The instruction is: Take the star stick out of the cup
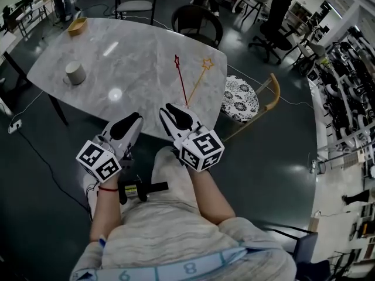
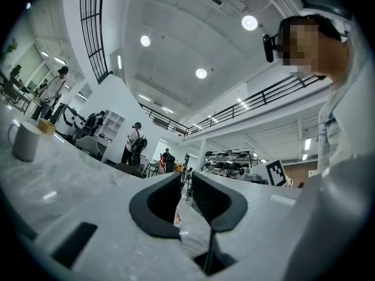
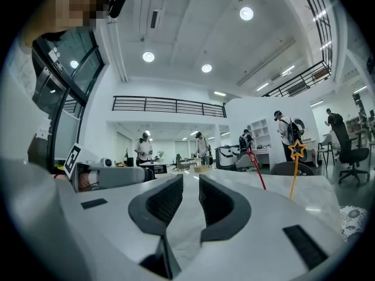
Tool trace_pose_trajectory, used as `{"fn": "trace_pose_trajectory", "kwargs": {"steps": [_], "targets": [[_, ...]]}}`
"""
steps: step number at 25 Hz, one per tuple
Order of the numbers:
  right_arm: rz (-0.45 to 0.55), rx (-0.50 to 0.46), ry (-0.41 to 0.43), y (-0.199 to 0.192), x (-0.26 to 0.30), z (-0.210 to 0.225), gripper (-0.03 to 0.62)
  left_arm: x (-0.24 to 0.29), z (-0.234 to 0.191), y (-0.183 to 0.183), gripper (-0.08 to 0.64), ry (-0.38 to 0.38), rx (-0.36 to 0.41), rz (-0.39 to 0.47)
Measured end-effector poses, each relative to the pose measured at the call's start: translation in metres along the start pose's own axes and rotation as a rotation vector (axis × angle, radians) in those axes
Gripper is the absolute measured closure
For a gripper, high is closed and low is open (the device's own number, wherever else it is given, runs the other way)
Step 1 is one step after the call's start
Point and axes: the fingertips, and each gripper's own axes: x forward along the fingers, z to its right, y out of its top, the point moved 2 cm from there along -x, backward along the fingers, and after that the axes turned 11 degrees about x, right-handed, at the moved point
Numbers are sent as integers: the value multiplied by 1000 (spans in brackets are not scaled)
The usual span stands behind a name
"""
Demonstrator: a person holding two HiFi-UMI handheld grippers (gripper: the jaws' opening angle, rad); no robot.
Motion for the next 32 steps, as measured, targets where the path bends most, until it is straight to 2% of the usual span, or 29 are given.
{"fn": "trace_pose_trajectory", "kwargs": {"steps": [9, 21, 32], "targets": [[-31, -36, -98, 12, 16, 31, 520, 20, -22, 5, 508, -49, 8, -1], [-102, -69, -240, 18, 36, 85, 511, 37, -47, -8, 499, -59, -12, -28], [-242, -139, -359, 11, 51, 123, 512, 41, -54, -13, 491, -66, -22, -44]]}}
